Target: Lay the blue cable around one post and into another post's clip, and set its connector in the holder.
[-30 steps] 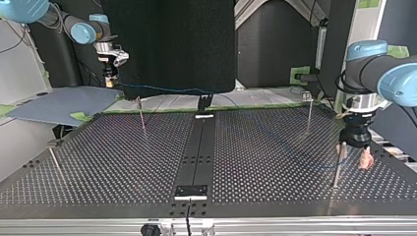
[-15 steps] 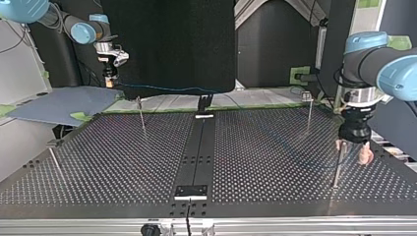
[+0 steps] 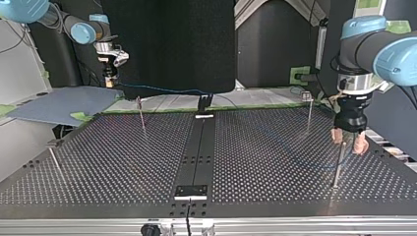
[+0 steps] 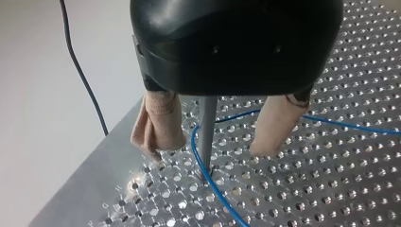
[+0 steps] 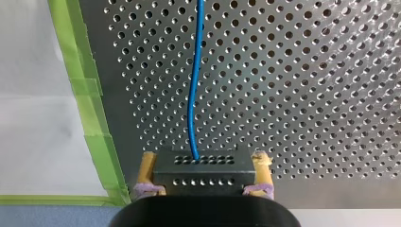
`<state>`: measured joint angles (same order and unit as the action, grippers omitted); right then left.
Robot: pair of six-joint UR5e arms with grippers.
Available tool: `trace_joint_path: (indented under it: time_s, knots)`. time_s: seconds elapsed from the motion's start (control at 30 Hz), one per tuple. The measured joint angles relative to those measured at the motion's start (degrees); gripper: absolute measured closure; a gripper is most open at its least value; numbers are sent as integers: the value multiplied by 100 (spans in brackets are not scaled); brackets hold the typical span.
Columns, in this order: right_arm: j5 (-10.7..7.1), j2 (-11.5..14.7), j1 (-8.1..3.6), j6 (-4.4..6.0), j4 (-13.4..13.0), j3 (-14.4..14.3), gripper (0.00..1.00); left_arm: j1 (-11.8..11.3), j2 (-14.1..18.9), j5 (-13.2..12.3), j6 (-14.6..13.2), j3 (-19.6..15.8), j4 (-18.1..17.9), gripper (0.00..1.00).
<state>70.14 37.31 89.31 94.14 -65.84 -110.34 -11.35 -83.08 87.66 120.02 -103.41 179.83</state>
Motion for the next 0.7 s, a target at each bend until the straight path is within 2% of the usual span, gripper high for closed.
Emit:
trace_joint_path:
  time_s: [0.2,0.43,0.57,0.7]
  knots:
    - [0,0,-2,9,-4,3,100,1,319,104,-206,-72,263,0]
    - [0,-1,5,2,5,14,100,66,647,14,-527,180,594,0]
    - [0,0,25,8,-10,17,100,134,626,-15,-723,372,789,0]
    - [-2,0,42,7,-16,18,100,214,492,88,-889,539,957,0]
